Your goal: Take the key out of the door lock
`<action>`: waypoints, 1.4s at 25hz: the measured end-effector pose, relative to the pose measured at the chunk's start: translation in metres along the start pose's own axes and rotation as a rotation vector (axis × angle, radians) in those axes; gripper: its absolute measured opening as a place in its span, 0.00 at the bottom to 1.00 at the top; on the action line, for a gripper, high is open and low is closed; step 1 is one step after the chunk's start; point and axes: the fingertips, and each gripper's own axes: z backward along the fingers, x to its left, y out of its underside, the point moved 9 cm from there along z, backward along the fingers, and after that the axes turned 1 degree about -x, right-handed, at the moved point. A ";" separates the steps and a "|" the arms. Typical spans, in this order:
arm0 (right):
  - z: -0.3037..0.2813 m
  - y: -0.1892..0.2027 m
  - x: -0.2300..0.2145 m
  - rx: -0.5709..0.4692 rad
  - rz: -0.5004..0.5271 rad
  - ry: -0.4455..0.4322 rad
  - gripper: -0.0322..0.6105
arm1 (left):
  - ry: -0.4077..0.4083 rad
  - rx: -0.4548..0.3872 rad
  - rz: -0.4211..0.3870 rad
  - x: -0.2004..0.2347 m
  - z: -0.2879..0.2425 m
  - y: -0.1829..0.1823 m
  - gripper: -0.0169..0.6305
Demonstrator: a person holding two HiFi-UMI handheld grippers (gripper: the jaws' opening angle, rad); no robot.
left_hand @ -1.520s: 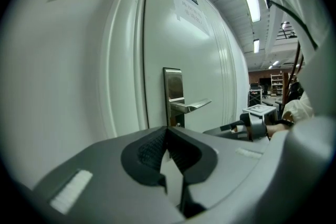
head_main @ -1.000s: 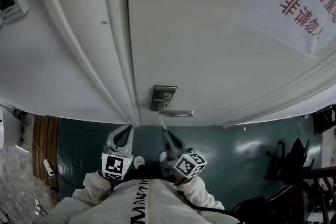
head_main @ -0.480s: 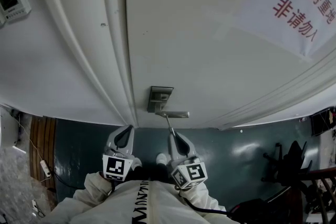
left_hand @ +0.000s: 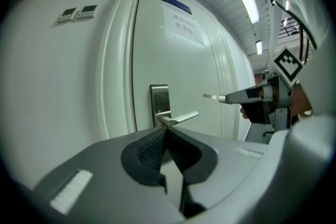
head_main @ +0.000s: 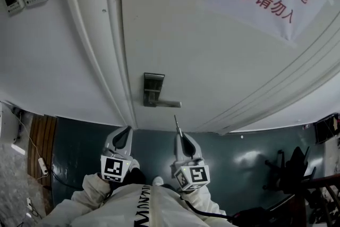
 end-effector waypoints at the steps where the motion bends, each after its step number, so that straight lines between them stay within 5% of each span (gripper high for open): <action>1: 0.007 0.001 -0.004 -0.001 -0.002 -0.005 0.08 | -0.010 -0.003 -0.004 -0.007 0.003 -0.002 0.02; 14: 0.085 0.003 -0.030 -0.033 -0.032 -0.074 0.08 | -0.109 -0.015 -0.027 -0.082 0.051 -0.016 0.02; 35: 0.088 0.010 0.003 0.001 0.019 -0.040 0.08 | -0.075 -0.027 -0.014 -0.067 0.075 -0.011 0.02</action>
